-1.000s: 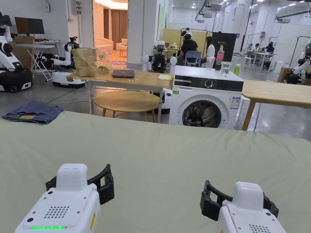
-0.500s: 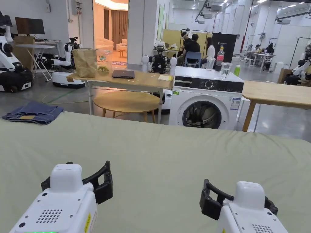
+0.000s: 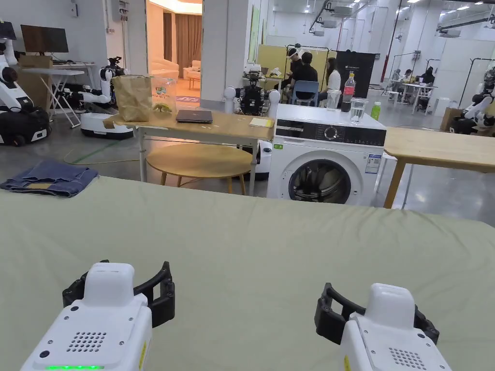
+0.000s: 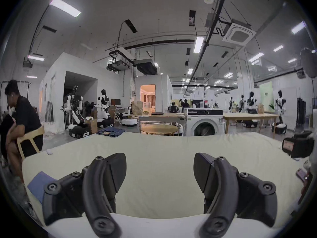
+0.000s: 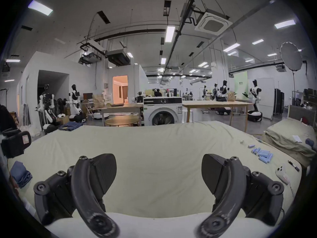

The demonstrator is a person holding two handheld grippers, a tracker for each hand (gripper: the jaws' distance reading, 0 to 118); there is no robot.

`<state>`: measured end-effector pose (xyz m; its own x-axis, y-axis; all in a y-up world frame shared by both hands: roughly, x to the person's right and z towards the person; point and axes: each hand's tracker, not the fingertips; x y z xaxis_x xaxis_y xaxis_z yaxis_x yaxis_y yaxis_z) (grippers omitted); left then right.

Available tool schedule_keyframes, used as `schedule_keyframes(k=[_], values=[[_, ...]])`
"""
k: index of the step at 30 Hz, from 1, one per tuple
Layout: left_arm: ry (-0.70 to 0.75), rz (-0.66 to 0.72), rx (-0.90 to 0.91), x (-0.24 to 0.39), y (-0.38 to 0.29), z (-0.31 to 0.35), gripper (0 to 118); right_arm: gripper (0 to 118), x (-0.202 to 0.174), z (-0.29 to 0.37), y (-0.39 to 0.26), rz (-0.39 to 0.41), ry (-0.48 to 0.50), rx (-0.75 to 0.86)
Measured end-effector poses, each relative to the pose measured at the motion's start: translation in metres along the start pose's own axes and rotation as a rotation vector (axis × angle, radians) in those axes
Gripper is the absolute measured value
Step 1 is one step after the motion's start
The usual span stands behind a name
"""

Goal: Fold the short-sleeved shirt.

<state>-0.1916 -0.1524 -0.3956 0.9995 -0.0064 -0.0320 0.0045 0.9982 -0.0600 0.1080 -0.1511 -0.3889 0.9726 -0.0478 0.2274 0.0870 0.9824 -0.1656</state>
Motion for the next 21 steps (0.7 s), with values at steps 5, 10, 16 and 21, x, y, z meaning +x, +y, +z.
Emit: schedule_keyframes(k=[5,10,16,21], values=[[-0.017,-0.029,-0.010,-0.0002,0.0008,0.0002,82,102,-0.0018,-0.0052,0.0016,-0.026,-0.078,-0.036],[-0.001,-0.014,-0.005,-0.0036,0.0008,0.0006,82,102,0.0002,-0.0069,-0.0004,-0.043,-0.064,-0.062],[-0.013,-0.034,0.025,-0.0044,-0.0007,0.0006,82,102,-0.0018,-0.0068,-0.0020,-0.025,-0.045,-0.070],[-0.037,-0.033,0.043,-0.0038,-0.0030,0.0017,82,102,-0.0060,-0.0060,-0.0023,0.014,-0.068,-0.039]])
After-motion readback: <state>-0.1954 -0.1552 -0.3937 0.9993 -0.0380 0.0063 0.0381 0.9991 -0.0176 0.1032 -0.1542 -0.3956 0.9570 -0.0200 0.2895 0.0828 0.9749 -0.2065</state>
